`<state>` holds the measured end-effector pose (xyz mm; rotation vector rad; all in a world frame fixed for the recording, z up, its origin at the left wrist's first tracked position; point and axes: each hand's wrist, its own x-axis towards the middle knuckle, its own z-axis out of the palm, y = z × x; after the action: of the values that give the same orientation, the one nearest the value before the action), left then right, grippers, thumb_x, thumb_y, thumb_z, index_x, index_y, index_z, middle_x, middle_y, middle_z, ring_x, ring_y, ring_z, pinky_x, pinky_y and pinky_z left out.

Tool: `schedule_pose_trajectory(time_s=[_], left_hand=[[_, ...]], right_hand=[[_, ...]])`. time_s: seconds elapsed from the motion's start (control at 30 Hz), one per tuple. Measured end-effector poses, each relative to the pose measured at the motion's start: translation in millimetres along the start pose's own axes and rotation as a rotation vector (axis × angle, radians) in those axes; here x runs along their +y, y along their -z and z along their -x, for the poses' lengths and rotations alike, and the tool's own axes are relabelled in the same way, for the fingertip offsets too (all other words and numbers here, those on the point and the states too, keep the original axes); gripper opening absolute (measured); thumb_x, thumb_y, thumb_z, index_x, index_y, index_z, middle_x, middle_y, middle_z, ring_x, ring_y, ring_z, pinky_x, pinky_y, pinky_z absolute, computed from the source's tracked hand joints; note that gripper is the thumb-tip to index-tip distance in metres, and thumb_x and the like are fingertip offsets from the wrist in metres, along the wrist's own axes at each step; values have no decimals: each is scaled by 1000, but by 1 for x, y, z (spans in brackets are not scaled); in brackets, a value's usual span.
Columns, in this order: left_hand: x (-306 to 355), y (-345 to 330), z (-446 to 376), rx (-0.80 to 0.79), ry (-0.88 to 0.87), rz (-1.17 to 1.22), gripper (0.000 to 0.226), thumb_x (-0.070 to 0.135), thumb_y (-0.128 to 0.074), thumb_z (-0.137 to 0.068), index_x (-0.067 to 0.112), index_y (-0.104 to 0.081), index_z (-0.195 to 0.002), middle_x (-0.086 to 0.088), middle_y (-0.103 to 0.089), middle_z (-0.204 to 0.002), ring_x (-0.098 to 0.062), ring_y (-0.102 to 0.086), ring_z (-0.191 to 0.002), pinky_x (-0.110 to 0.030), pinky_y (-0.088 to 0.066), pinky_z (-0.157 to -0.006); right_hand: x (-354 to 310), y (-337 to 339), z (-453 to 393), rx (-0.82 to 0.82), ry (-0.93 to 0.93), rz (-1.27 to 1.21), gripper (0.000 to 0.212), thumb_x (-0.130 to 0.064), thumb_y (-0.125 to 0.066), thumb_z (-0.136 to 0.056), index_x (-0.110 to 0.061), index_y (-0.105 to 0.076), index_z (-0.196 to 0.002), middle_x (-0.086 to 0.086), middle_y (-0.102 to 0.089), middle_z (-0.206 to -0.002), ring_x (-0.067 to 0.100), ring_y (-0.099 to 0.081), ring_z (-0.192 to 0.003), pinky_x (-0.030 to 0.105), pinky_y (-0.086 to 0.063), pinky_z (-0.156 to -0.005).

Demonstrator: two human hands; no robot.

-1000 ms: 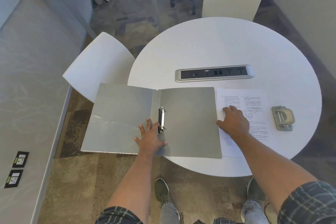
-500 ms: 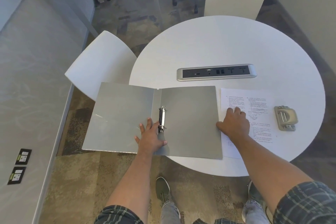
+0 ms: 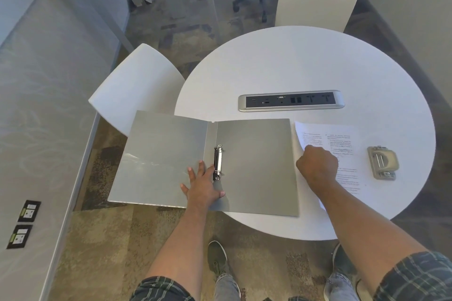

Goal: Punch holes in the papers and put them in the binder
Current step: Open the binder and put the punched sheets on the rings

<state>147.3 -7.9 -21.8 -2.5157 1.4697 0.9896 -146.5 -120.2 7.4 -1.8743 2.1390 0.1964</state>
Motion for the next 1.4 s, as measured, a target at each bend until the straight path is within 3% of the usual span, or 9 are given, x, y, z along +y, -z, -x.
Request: schedule_pose_trajectory(time_s=[0.23,0.37,0.53,0.7,0.77,0.93,1.13,1.3,1.4], left_hand=[[15,-7,7,26,-13,-143,94,43,-78,-85,41,-19,-158,8,2,-172,-37,10,-157,-76,-11,-115],[32,-13,15,9,-2,-179,93,43,-74,-88,36,-15,-161,5,2,-172,-40,10,-157,-73,-11,-116],[50,-30,24,56,-41,-197,97,43,-74,-89,26,-14,-163,-6,-3,-173,-46,8,-155,-59,-2,-126],[60,-43,26,69,-89,-195,101,45,-74,-88,25,-10,-164,-5,-4,-173,-43,10,-156,-56,-2,-127],[63,-45,26,57,-100,-186,102,45,-74,-88,25,-9,-164,-5,-4,-173,-42,12,-156,-55,-1,-127],[66,-45,27,46,-110,-179,102,47,-74,-88,25,-9,-164,-5,-4,-173,-43,12,-156,-55,-1,-127],[69,-45,30,43,-116,-191,102,50,-71,-90,24,-6,-164,-6,-2,-173,-43,11,-156,-55,-1,-127],[65,-46,30,53,-139,-189,102,51,-69,-90,24,-5,-165,-6,-1,-173,-43,11,-156,-54,-1,-127],[64,-46,28,52,-152,-153,101,51,-70,-90,24,-8,-165,-6,-2,-173,-43,10,-156,-53,-1,-127]], right_hand=[[-60,22,22,68,247,74,18,-6,-53,-83,-13,-59,-99,8,-72,-90,32,-71,-85,31,-40,-65],[-84,11,37,-20,322,34,16,-6,-54,-84,-13,-58,-97,8,-72,-93,30,-70,-87,29,-39,-66],[-94,-16,47,-114,357,-12,19,-5,-49,-87,-11,-56,-103,9,-72,-97,30,-69,-88,31,-40,-66],[-91,-37,47,-168,322,-75,57,-13,-45,-92,-6,-35,-148,13,-69,-113,33,-67,-101,36,-46,-74],[-87,-42,46,-189,310,-134,66,-21,-48,-94,-8,-25,-154,14,-68,-113,33,-66,-102,36,-46,-72],[-77,-48,41,-152,287,-216,73,-46,-57,-95,-8,-28,-150,11,-70,-102,30,-69,-93,33,-47,-64],[-76,-46,33,-127,221,-271,73,-59,-61,-91,-8,-36,-138,14,-70,-102,34,-69,-91,37,-50,-65],[-77,-52,38,-95,391,-285,42,-43,-53,-99,-22,-51,-135,2,-71,-107,25,-68,-96,36,-52,-76],[-72,-60,45,-164,572,-363,29,-23,-55,-92,-27,-68,-118,-7,-66,-110,18,-65,-92,34,-54,-77]])
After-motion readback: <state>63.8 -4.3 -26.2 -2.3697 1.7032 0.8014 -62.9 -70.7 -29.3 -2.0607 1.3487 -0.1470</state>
